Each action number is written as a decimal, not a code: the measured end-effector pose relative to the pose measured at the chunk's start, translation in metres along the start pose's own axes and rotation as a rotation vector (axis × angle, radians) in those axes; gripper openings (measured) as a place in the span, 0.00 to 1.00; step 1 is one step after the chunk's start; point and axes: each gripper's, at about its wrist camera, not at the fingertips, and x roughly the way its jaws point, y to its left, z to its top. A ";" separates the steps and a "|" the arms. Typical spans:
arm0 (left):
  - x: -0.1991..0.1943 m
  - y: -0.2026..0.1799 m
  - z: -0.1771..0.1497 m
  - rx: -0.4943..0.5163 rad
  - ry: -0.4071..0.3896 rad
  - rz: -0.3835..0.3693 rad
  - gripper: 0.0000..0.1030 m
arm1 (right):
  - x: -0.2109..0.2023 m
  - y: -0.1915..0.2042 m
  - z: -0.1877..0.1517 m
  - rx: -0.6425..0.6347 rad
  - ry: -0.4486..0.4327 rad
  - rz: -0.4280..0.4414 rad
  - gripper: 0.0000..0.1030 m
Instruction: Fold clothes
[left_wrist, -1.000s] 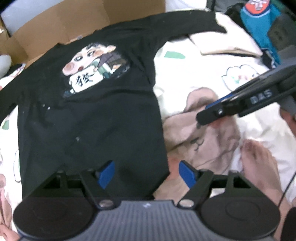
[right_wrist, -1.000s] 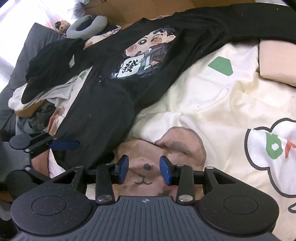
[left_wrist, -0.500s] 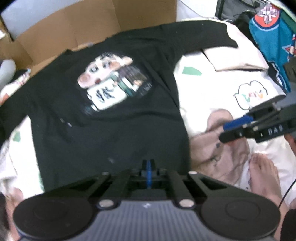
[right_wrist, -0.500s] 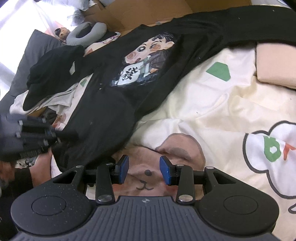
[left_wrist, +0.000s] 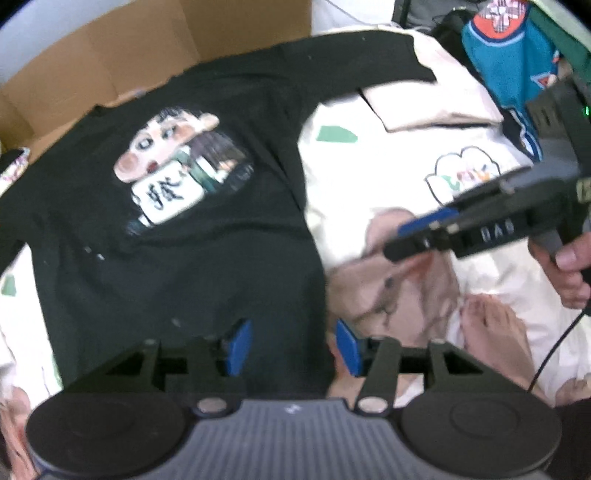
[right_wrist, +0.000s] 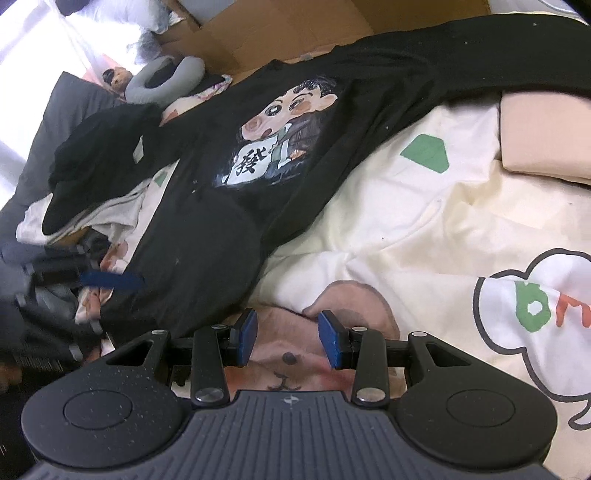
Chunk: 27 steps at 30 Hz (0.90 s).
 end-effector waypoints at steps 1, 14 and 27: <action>0.003 -0.003 -0.002 -0.003 0.002 0.006 0.52 | 0.000 0.000 -0.001 -0.001 0.000 0.000 0.43; 0.015 0.027 0.002 0.002 0.065 -0.015 0.02 | 0.009 0.020 0.000 -0.006 -0.025 0.022 0.43; -0.023 0.118 0.043 -0.021 -0.005 0.073 0.02 | 0.006 0.025 0.008 -0.019 -0.038 -0.008 0.43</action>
